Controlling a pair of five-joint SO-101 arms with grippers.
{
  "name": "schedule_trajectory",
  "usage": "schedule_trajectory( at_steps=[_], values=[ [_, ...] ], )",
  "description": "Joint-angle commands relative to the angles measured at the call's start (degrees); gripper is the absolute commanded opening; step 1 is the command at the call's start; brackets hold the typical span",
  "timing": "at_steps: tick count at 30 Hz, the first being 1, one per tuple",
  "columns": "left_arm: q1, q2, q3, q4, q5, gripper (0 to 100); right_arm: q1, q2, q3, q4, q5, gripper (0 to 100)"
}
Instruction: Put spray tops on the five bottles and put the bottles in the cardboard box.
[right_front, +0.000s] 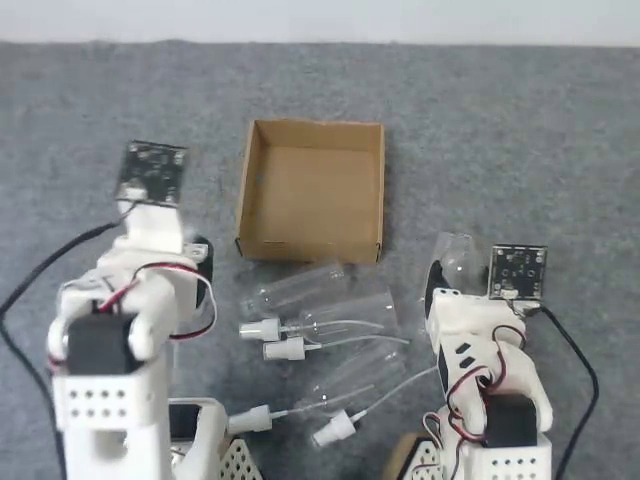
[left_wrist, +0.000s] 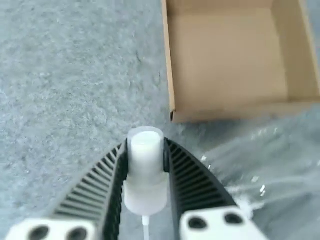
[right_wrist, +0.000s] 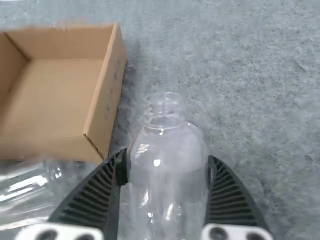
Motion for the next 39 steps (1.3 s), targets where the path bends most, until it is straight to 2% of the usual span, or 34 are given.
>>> schedule_trajectory(
  at_steps=[1,11,22,27,36,39],
  values=[
    [0.1,-5.2,-2.0,-3.5,7.2,1,1.0,-0.8,-2.1,-1.7,-1.6,11.0],
    [0.1,-14.9,-0.7,-9.3,18.5,1,0.5,-0.8,-2.0,-1.8,-1.7,11.0],
    [0.1,-28.1,14.1,-22.4,20.2,1,0.4,-0.8,-1.9,-2.6,-1.5,10.6],
    [0.1,-34.8,18.2,-26.2,26.7,1,-1.2,-0.8,0.4,-5.6,-1.3,10.5],
    [0.1,-41.3,23.4,-34.2,28.4,1,-1.5,-0.8,0.8,-6.0,-1.3,10.5],
    [0.1,-44.2,25.6,-37.8,33.0,1,-1.5,-0.7,1.1,-6.5,-1.3,10.5]
  ],
)
